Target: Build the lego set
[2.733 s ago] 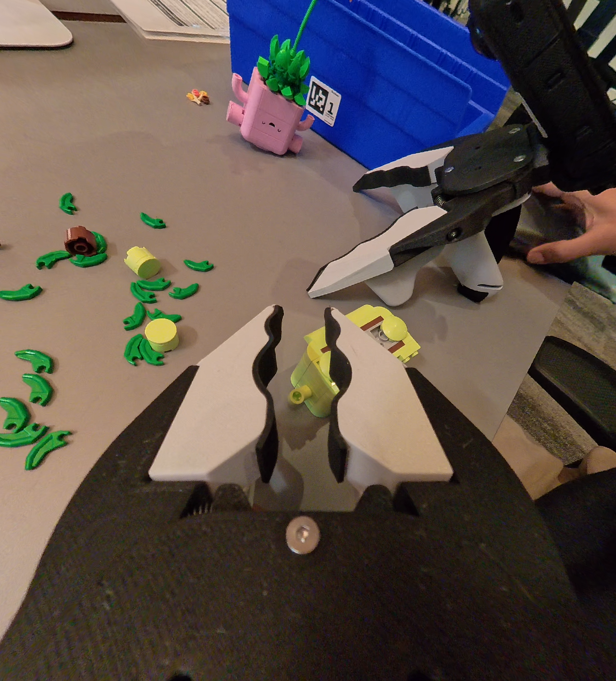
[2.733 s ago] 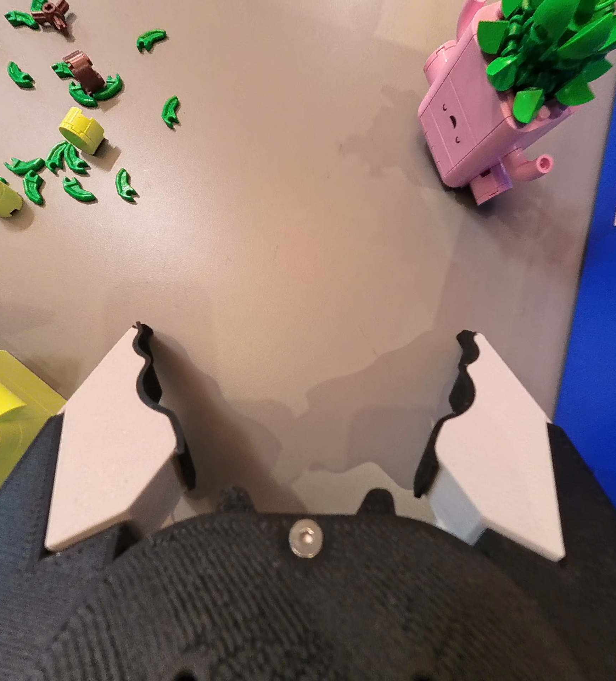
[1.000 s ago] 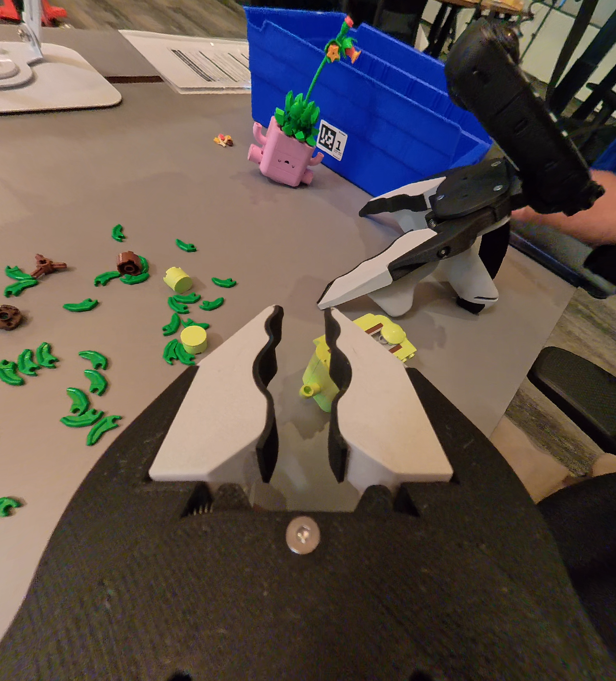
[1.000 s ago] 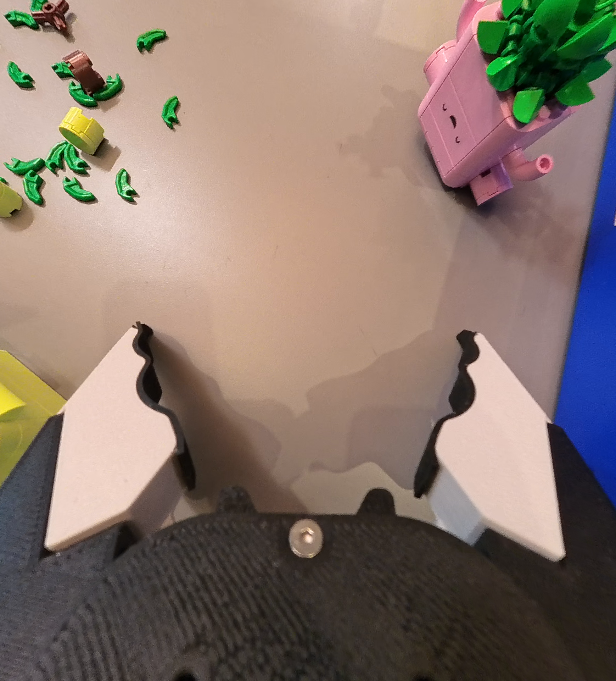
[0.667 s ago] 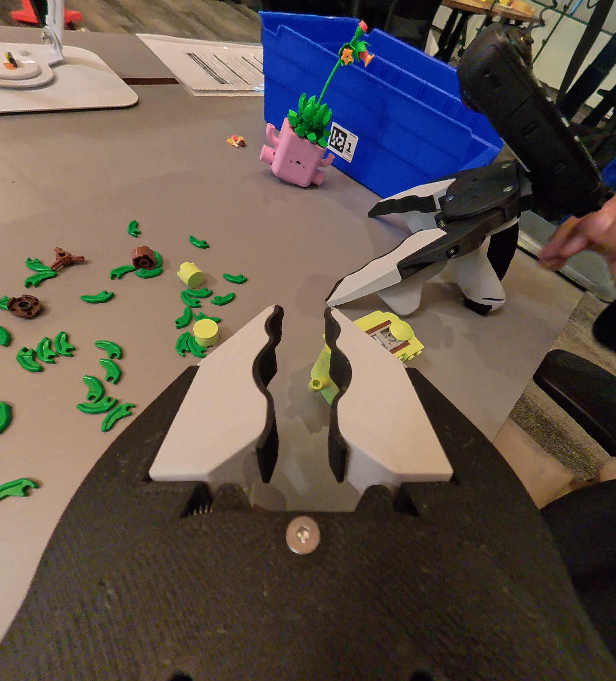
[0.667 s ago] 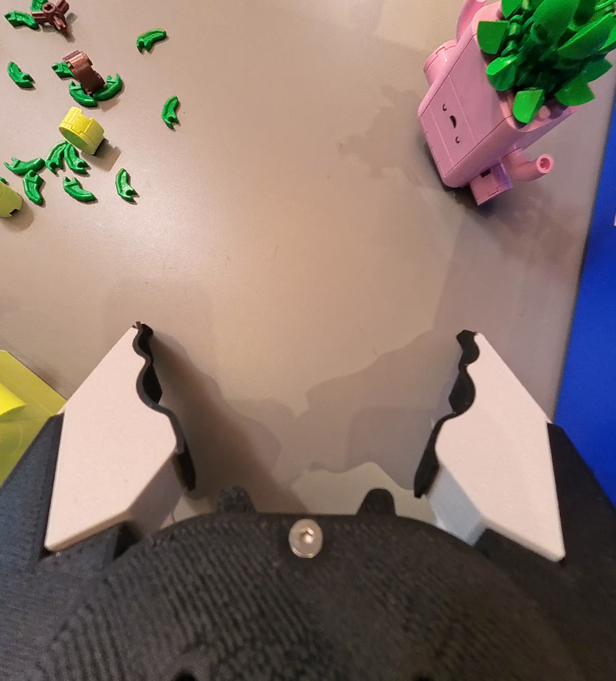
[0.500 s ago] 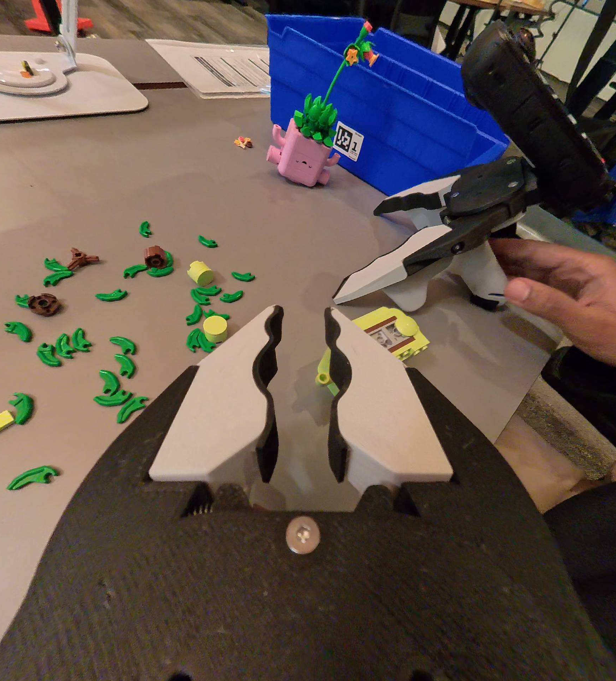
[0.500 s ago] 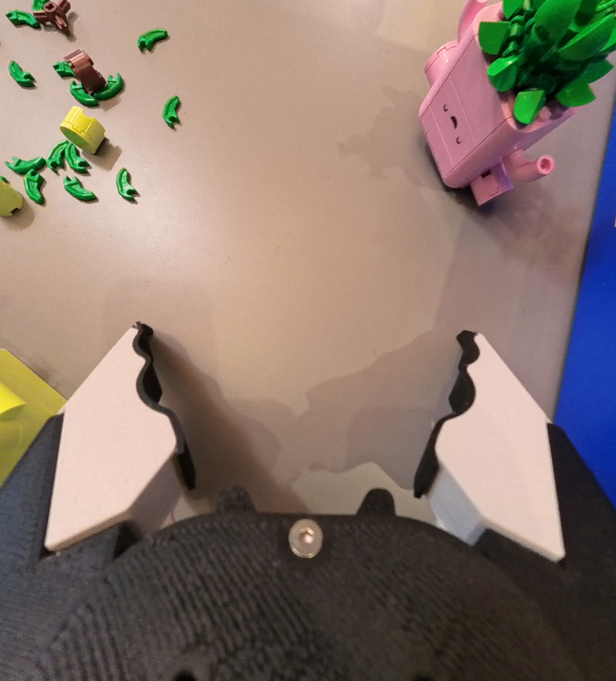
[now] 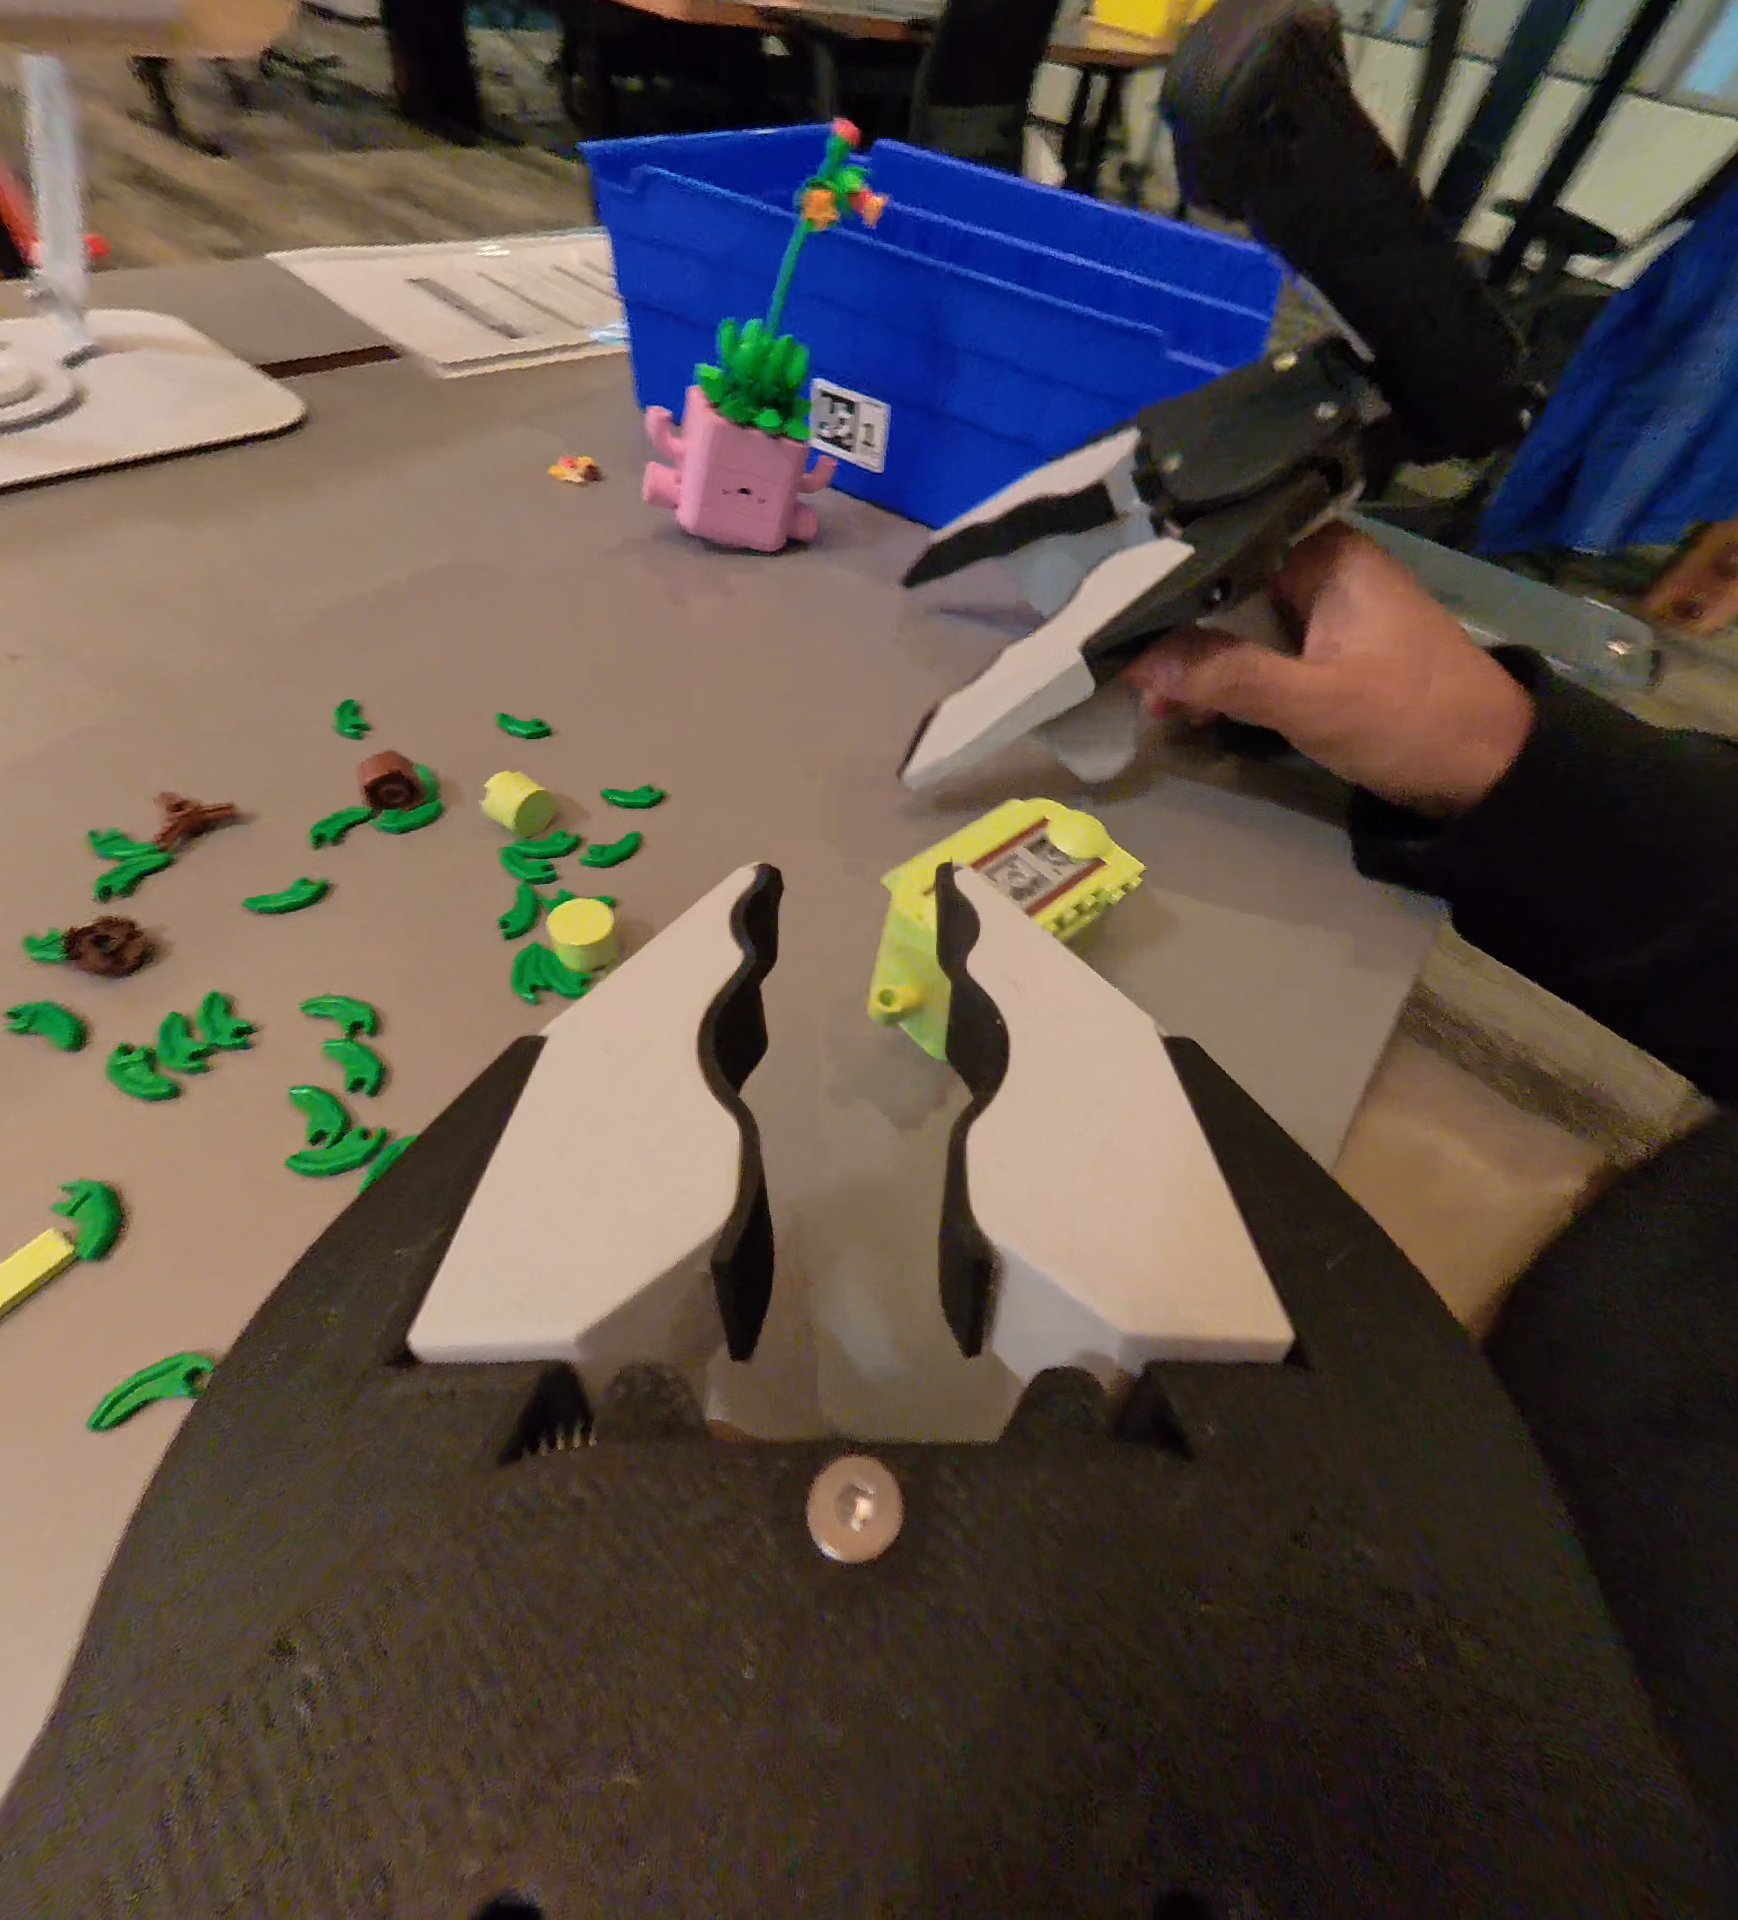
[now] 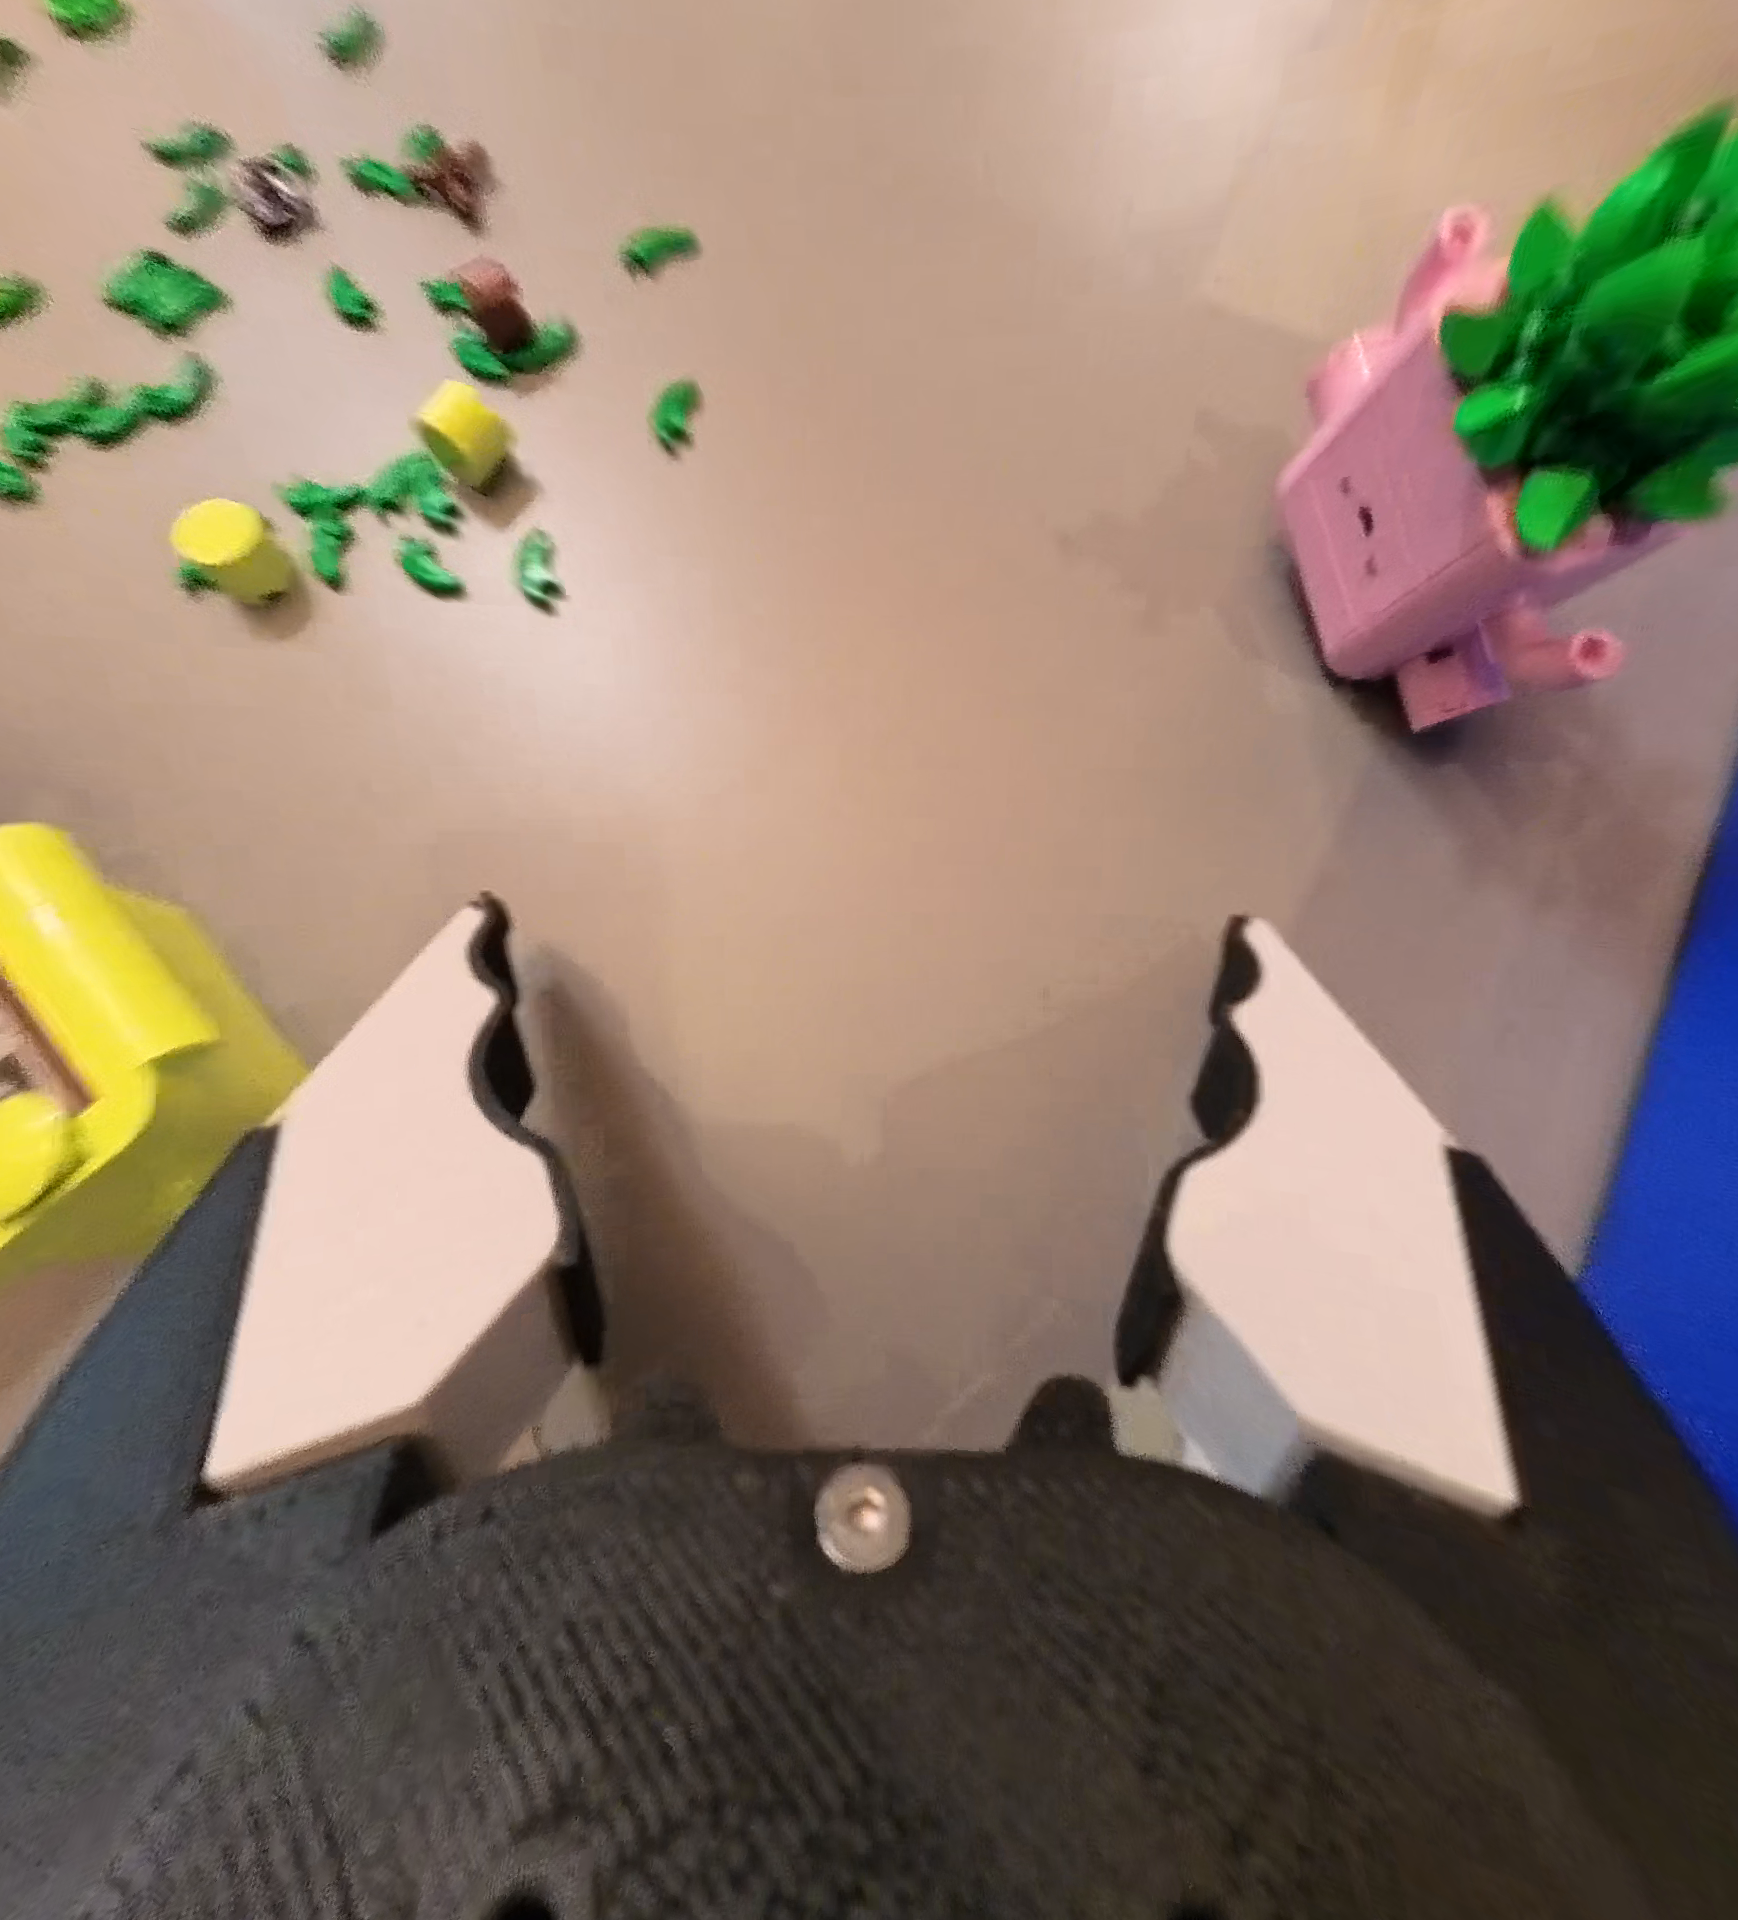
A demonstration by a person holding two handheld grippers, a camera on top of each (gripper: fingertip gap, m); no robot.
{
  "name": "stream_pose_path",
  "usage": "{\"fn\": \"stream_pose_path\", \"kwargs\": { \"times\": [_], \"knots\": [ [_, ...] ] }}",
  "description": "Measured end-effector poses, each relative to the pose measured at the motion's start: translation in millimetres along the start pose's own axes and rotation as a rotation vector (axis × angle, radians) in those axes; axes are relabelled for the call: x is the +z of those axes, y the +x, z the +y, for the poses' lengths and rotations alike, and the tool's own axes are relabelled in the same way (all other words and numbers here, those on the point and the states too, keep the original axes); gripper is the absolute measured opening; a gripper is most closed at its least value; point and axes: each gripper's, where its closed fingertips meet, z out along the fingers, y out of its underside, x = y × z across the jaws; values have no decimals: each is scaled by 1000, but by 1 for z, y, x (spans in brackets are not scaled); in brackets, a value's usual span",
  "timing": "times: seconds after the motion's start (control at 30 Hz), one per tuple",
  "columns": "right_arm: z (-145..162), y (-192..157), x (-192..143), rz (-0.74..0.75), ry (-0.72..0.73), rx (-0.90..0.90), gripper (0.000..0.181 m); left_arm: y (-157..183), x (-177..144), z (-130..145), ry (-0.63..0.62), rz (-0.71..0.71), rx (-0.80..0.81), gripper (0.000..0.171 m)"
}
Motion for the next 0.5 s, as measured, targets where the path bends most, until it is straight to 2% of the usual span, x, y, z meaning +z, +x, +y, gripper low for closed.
{"fn": "stream_pose_path", "kwargs": {
  "times": [0.13, 0.23, 0.27, 0.33, 0.37, 0.4, 0.5],
  "knots": [
    [-14, -17, -25, -19, 173, -82, 78, 11, 0, 8, -27, 74, 84, 33],
    [-19, -36, -38, -108, 251, -64, 59, 19, 5, 11, -42, 110, 106, 35],
    [-23, -45, -42, -167, 281, -48, 53, 20, 7, 12, -55, 116, 109, 36],
    [-37, -75, -59, -384, 391, -24, 64, 19, 12, 13, -73, 110, 114, 40],
    [-42, -90, -70, -503, 446, -26, 54, 19, 14, 13, -75, 110, 113, 41],
    [-46, -102, -81, -602, 494, -33, 36, 20, 15, 12, -77, 121, 111, 42],
    [-48, -114, -89, -692, 527, -44, 9, 24, 20, 15, -100, 146, 114, 46]
  ]
}}
